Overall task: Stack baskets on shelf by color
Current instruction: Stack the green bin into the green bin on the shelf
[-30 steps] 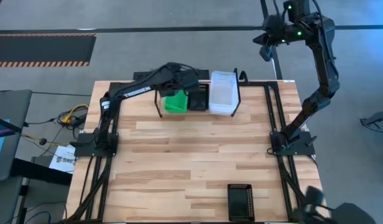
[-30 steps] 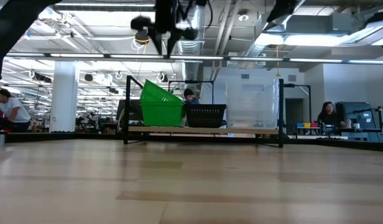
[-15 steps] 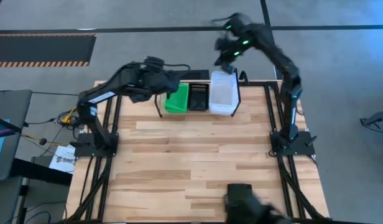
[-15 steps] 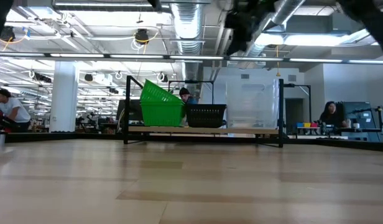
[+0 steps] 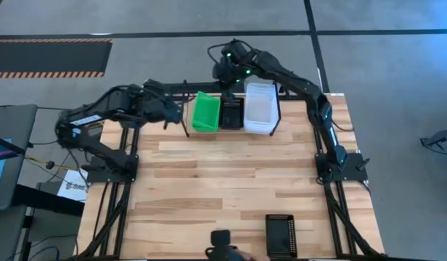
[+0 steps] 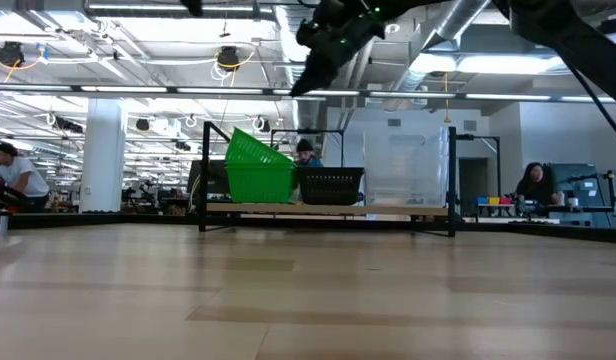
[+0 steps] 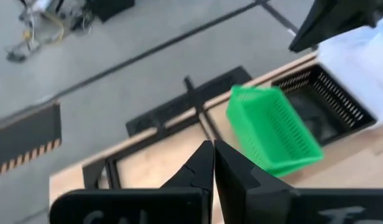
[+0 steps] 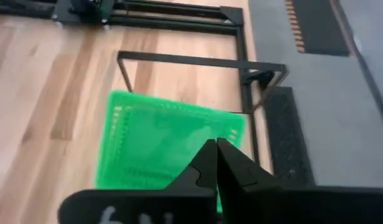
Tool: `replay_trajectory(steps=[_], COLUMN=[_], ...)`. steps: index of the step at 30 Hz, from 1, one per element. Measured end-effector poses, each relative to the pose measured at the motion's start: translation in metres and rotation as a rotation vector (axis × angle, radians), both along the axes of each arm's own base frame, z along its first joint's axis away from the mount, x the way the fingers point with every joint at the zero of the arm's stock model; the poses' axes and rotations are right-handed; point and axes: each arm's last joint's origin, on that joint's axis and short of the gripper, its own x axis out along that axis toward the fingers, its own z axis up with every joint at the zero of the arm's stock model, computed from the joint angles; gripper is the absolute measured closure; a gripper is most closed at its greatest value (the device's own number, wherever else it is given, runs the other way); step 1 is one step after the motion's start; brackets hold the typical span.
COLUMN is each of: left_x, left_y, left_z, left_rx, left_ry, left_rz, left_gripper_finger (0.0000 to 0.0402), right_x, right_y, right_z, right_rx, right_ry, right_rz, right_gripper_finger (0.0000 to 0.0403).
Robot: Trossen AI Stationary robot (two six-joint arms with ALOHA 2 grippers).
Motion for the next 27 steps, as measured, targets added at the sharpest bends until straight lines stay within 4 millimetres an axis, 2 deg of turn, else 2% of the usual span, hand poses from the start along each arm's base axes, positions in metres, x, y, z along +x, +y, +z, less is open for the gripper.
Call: replay_trajectory(steps=[5,10,13,24,27], left_x=[-0.015,-0.018,-0.018,-0.018,-0.018], left_y=[-0.002,-0.002,-0.002,-0.002,-0.002], left_z=[-0.016,-0.022,-0.022,-0.022,-0.022], left_rx=[-0.056,-0.066,-0.063,-0.064,-0.062], left_ry=[0.002,0.033,0.044,0.034,0.032], left_rz=[0.021,0.003,-0.006,0.004,0.007], left_gripper_finger=[0.0401,0.0401,0.0401,0.0401,0.0401], right_x=[0.014,0.024,0.028,0.019,0.023], right_y=[-0.002,-0.015,-0.023,-0.039,-0.042], right_z=[-0.011,-0.048,-0.063,-0.066,-0.075], right_rx=[0.051,0.142,0.156,0.159,0.171], right_ry=[-0.028,0.057,0.079,0.075,0.068], right_rz=[-0.092,-0.144,-0.154,-0.153,-0.155], right_gripper_finger=[0.0349,0.032,0.0306,0.0294,0.0294])
